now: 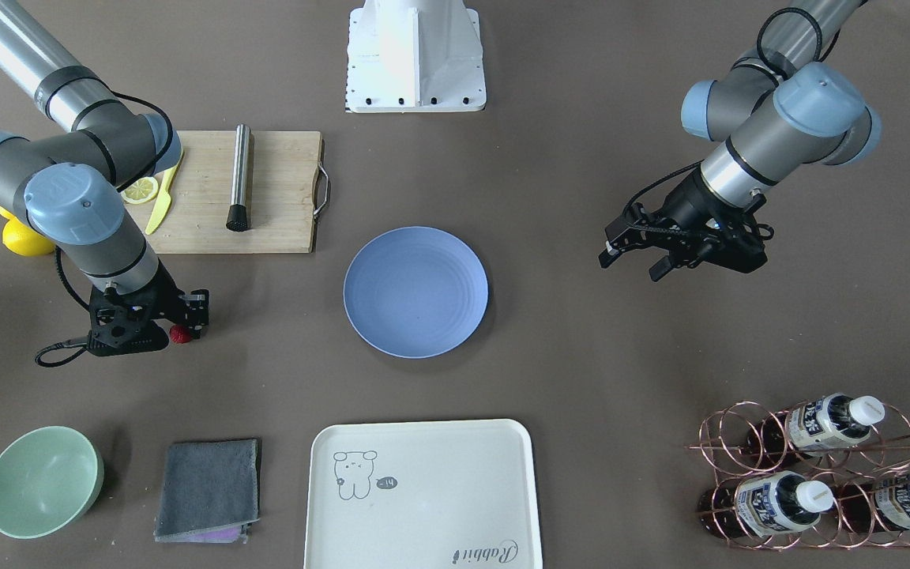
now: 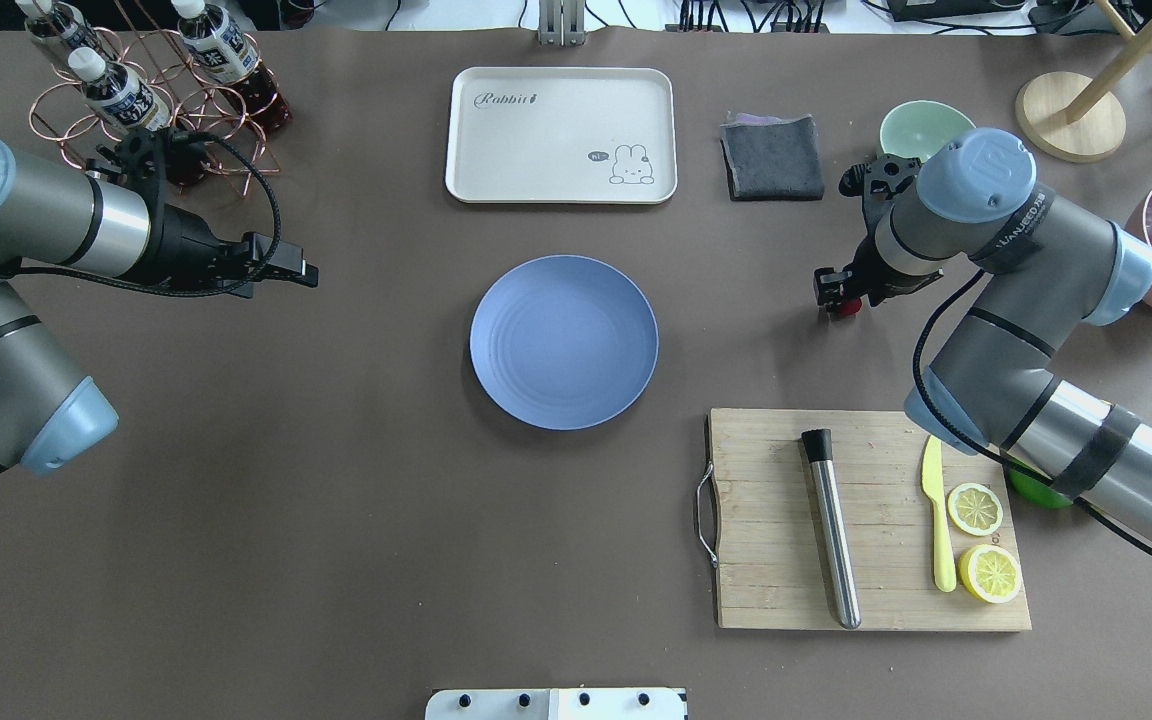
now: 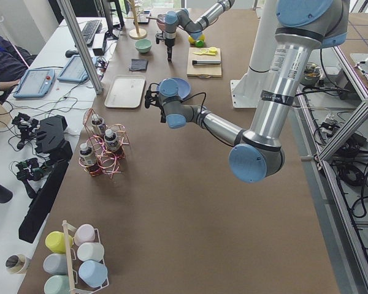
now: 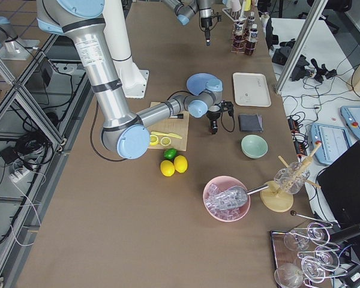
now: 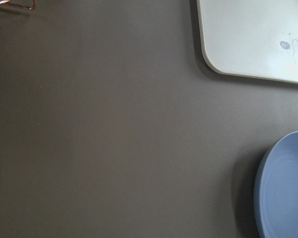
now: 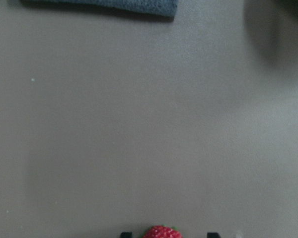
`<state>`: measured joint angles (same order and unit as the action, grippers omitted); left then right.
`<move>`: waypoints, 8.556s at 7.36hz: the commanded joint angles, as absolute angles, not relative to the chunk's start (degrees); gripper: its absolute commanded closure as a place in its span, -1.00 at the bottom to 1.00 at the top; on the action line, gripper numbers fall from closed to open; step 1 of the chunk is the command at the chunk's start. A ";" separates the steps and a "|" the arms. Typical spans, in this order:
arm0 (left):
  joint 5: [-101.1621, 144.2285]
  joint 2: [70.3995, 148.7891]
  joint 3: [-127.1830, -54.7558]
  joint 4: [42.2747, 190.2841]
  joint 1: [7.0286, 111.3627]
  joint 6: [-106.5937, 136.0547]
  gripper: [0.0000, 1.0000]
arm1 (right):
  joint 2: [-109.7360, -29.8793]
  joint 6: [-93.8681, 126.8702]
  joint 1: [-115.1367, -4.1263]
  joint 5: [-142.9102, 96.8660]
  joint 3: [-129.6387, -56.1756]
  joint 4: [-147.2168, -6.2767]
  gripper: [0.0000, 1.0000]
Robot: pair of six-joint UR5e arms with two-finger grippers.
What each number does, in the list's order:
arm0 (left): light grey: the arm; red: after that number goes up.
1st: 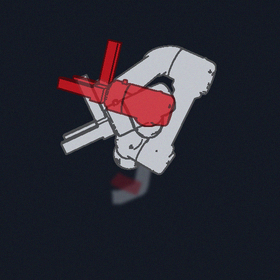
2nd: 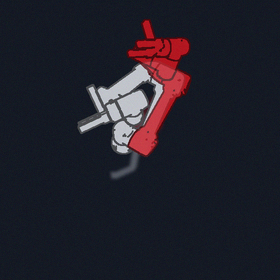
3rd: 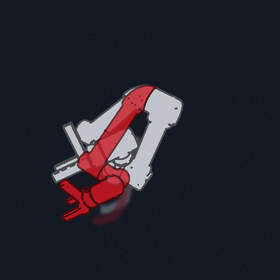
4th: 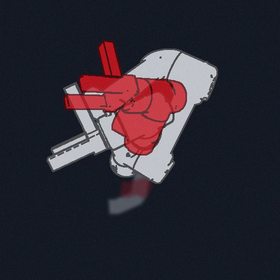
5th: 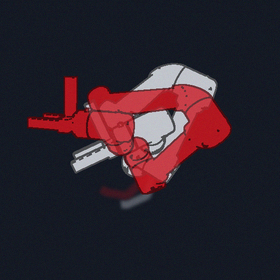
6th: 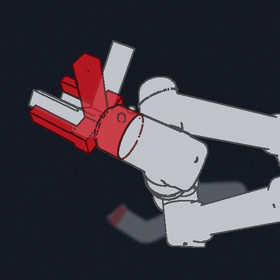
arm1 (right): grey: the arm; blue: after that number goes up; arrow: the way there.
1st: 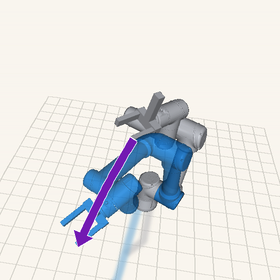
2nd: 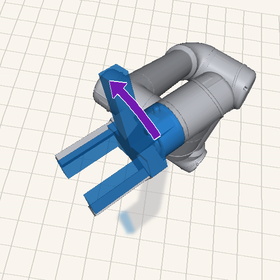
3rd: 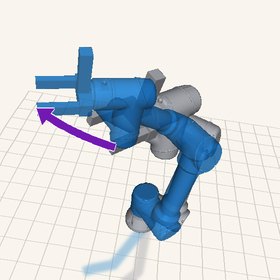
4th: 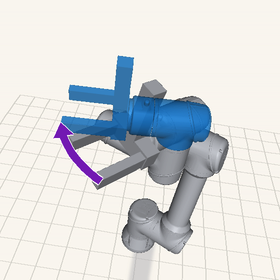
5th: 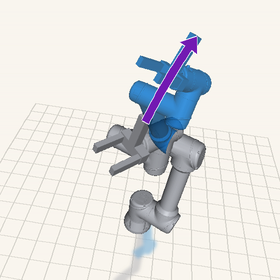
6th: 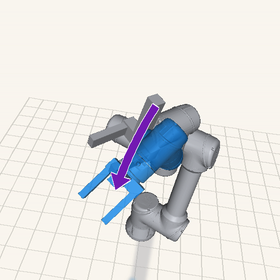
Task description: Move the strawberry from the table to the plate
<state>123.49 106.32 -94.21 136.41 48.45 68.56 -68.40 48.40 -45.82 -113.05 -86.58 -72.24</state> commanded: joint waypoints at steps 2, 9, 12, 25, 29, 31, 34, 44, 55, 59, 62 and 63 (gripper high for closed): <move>123.57 106.35 -94.22 136.41 48.60 68.55 -0.97 | -67.68 48.86 -46.31 -113.64 -89.19 -72.94 1.00; 138.85 95.99 -95.18 114.58 76.06 26.39 -0.97 | -53.20 74.31 -35.45 -108.92 -96.78 -87.10 1.00; 140.97 94.40 -95.01 107.67 82.34 14.34 -0.97 | -42.57 80.41 -29.19 -101.87 -85.39 -86.49 1.00; 142.03 92.29 -95.19 108.11 82.71 14.15 -0.97 | -40.87 77.35 -29.61 -100.18 -78.91 -79.98 -1.00; 141.16 91.15 -94.66 107.67 85.67 13.89 -0.97 | -45.93 57.84 -44.08 -113.35 -91.63 -97.16 -1.00; 138.80 90.97 -92.13 106.71 88.49 6.12 -0.96 | -57.86 42.79 -54.87 -119.93 -99.20 -98.26 -1.00; 135.28 87.91 -92.02 99.06 93.25 -5.01 -0.97 | -69.14 25.36 -68.00 -127.26 -100.46 -98.35 -1.00; 135.79 85.08 -91.67 96.07 93.25 -5.01 -0.97 | -88.68 5.45 -86.22 -126.56 -96.33 -98.70 -1.00; 135.79 84.29 -91.58 96.15 93.25 -5.01 -0.97 | -90.70 5.62 -86.22 -127.09 -96.42 -98.52 -1.00; 135.79 83.41 -91.58 96.33 93.25 -5.01 -0.97 | -91.85 5.45 -86.22 -127.27 -96.51 -98.44 -1.00; 135.70 83.06 -91.49 96.42 93.25 -5.01 -0.97 | -92.46 5.45 -86.22 -127.27 -96.59 -98.44 -1.00; 135.79 83.06 -91.49 96.42 93.25 -5.01 -0.97 | -92.46 5.45 -86.22 -127.27 -96.68 -98.44 -1.00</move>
